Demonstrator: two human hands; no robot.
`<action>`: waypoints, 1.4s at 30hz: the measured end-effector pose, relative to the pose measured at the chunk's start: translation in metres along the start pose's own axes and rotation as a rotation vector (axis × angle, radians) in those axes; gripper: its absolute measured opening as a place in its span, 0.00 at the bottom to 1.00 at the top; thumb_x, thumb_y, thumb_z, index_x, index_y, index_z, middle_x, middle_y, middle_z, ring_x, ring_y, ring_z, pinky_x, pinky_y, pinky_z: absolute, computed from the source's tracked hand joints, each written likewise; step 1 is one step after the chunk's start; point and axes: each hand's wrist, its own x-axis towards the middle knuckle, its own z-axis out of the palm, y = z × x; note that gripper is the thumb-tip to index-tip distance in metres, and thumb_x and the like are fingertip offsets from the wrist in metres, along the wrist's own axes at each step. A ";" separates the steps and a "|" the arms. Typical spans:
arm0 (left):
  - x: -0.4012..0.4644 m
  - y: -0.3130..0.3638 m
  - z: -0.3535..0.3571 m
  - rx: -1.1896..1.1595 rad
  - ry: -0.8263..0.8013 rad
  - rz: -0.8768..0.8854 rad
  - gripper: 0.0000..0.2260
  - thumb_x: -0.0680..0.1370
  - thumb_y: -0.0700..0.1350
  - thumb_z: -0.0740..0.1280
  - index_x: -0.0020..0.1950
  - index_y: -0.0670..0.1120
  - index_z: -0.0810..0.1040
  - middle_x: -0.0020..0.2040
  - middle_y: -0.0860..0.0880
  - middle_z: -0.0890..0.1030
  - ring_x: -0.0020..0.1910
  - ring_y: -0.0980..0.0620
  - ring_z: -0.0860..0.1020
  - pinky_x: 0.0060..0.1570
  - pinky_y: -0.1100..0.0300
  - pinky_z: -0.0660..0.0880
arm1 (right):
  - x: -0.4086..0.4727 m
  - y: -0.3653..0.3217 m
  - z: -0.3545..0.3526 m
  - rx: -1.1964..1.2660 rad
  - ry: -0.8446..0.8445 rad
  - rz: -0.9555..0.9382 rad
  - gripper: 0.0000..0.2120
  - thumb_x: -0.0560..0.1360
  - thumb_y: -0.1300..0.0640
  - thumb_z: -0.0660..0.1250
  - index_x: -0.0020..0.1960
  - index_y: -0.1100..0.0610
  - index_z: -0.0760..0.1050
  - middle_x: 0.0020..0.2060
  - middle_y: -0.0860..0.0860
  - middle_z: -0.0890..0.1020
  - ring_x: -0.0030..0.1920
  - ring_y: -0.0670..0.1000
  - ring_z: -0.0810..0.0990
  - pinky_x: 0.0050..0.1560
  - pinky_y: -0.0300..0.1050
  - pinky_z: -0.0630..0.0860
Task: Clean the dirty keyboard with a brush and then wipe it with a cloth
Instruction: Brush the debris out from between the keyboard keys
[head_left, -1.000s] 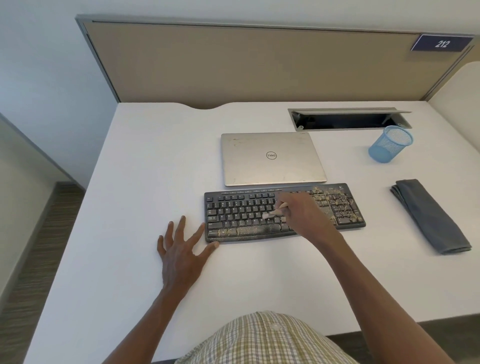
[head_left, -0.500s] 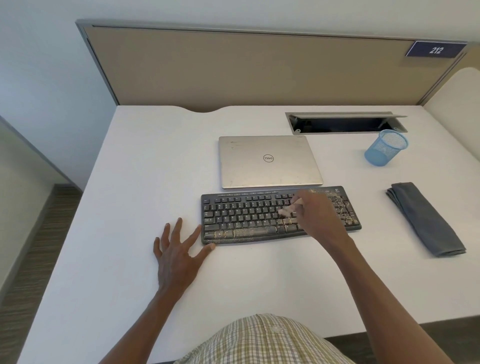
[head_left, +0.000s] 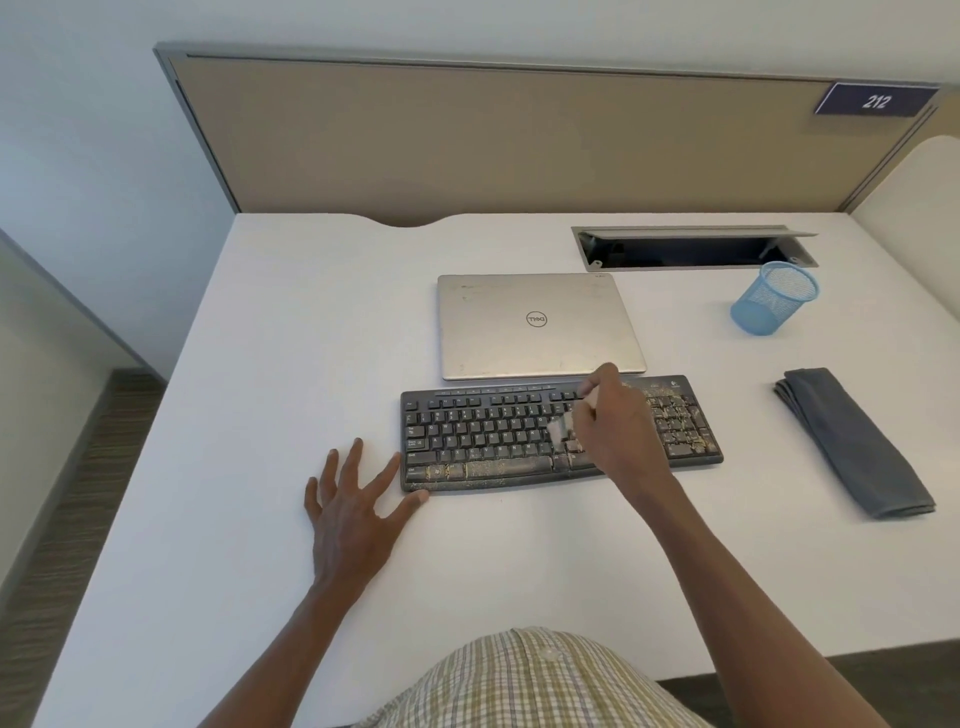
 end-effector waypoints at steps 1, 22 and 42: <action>0.000 0.000 0.001 0.003 0.001 0.002 0.34 0.72 0.77 0.52 0.73 0.64 0.73 0.82 0.48 0.59 0.82 0.44 0.51 0.78 0.40 0.48 | 0.001 -0.001 0.001 -0.001 0.019 0.000 0.04 0.78 0.64 0.60 0.49 0.57 0.67 0.30 0.49 0.74 0.30 0.50 0.74 0.29 0.42 0.65; -0.001 0.000 0.001 -0.009 0.007 -0.002 0.34 0.72 0.77 0.53 0.73 0.64 0.73 0.82 0.48 0.60 0.82 0.45 0.51 0.78 0.41 0.47 | 0.007 0.007 -0.003 -0.047 -0.107 -0.029 0.03 0.78 0.64 0.60 0.50 0.59 0.71 0.31 0.51 0.77 0.29 0.44 0.72 0.27 0.35 0.62; 0.000 0.000 0.000 -0.021 0.003 -0.004 0.33 0.72 0.77 0.54 0.73 0.64 0.73 0.82 0.48 0.59 0.82 0.45 0.50 0.78 0.42 0.47 | 0.007 -0.002 0.004 -0.061 -0.147 -0.032 0.02 0.77 0.63 0.64 0.49 0.60 0.74 0.39 0.53 0.81 0.35 0.49 0.78 0.32 0.43 0.74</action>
